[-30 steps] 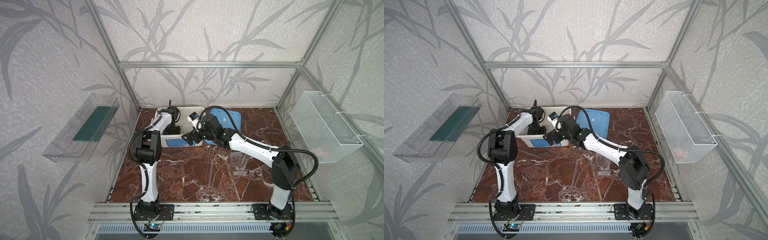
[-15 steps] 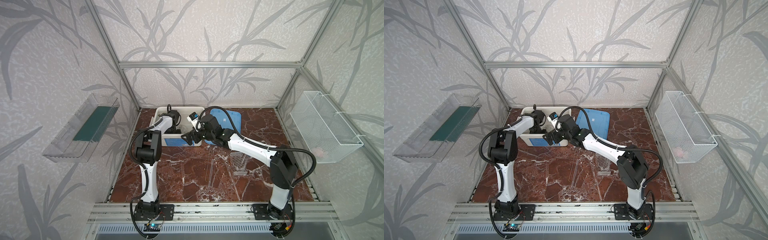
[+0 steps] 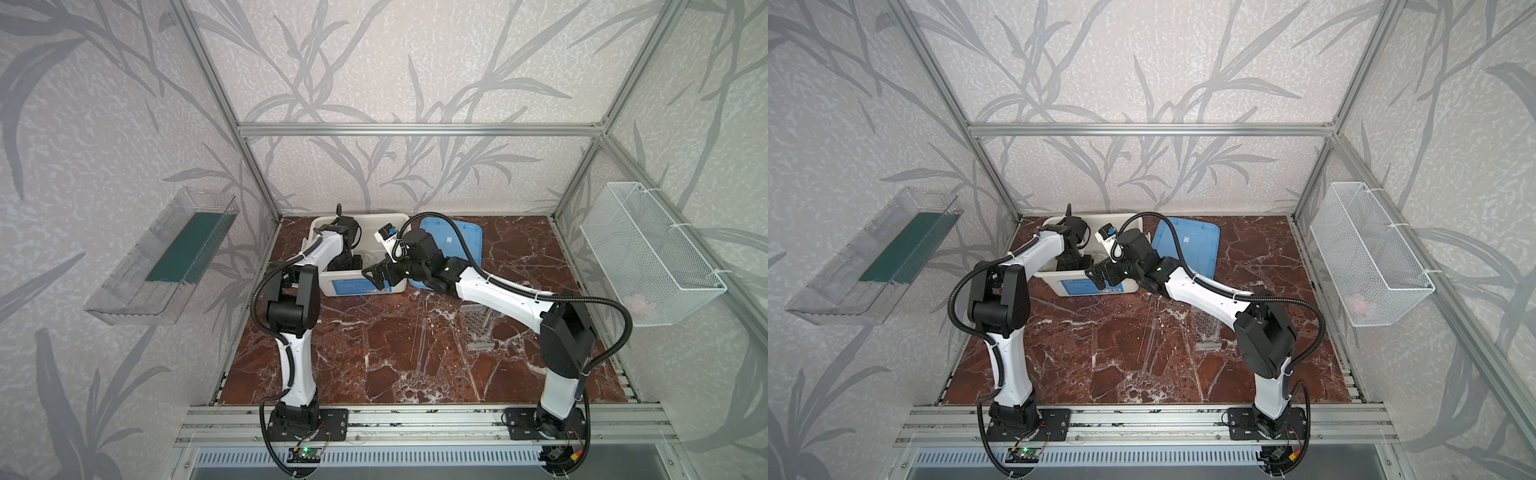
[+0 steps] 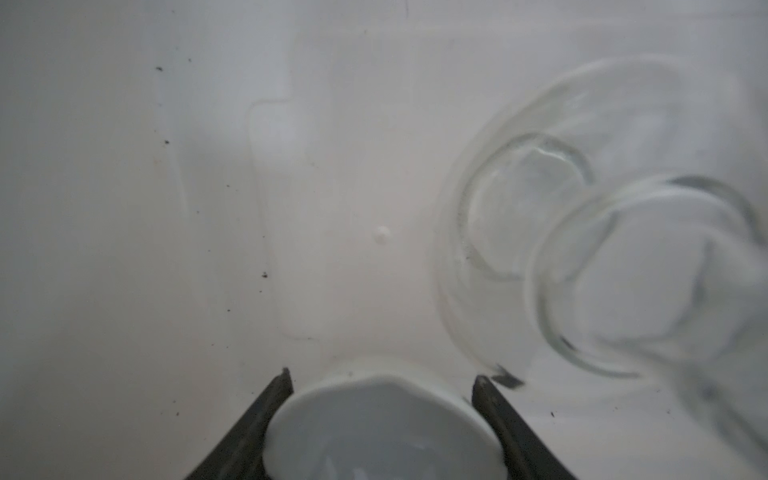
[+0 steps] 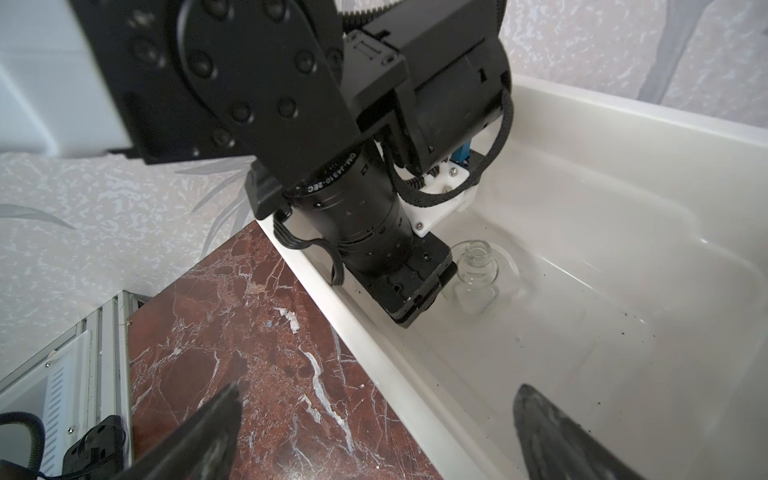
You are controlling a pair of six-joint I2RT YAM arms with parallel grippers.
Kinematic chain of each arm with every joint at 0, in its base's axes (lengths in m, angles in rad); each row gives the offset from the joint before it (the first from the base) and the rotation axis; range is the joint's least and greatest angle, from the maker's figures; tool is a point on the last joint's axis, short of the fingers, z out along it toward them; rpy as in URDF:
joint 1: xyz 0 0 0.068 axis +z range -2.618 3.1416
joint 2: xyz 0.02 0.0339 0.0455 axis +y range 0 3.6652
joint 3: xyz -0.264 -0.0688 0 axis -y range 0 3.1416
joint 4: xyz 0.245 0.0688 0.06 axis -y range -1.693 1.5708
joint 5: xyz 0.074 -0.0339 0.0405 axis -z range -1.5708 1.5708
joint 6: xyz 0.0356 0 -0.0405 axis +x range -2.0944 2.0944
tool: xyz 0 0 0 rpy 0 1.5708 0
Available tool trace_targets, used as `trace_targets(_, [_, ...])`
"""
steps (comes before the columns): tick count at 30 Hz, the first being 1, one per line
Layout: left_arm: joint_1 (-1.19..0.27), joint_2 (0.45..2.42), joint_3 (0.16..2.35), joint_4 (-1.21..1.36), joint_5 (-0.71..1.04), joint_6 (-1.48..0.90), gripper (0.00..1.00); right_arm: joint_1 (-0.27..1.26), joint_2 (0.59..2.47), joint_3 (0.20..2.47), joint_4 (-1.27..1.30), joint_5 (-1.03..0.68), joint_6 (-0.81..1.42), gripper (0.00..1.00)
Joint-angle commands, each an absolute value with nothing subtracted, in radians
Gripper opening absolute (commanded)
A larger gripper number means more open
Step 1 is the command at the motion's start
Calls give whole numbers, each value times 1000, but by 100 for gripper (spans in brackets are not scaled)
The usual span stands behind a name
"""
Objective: Organize the chemistry lab equipment
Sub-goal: 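Lower the dish into the white bin and open the left gripper, then raise the left gripper toward the glass rod while the right draws back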
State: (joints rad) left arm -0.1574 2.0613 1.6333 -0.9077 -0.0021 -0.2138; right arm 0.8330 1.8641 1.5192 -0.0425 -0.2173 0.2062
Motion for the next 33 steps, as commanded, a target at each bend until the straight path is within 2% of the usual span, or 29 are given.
trace_targets(1, [-163,2013,1624,-933,-14,-227,66,830,1825,1534,-40,-211,200,100])
trace_targets(10, [-163,2033,1615,-914,-8,-230,87,819,1803,1518,-43,-204,196,100])
trace_targets(21, [-163,1937,1690,-953,-38,-238,90,809,1741,1484,-34,-198,199,100])
trace_targets(26, [-164,1814,1741,-952,-27,-250,99,801,1646,1465,-57,-183,189,100])
trace_targets(33, [-225,1595,1720,-935,39,-251,99,763,1499,1439,-204,-151,166,99])
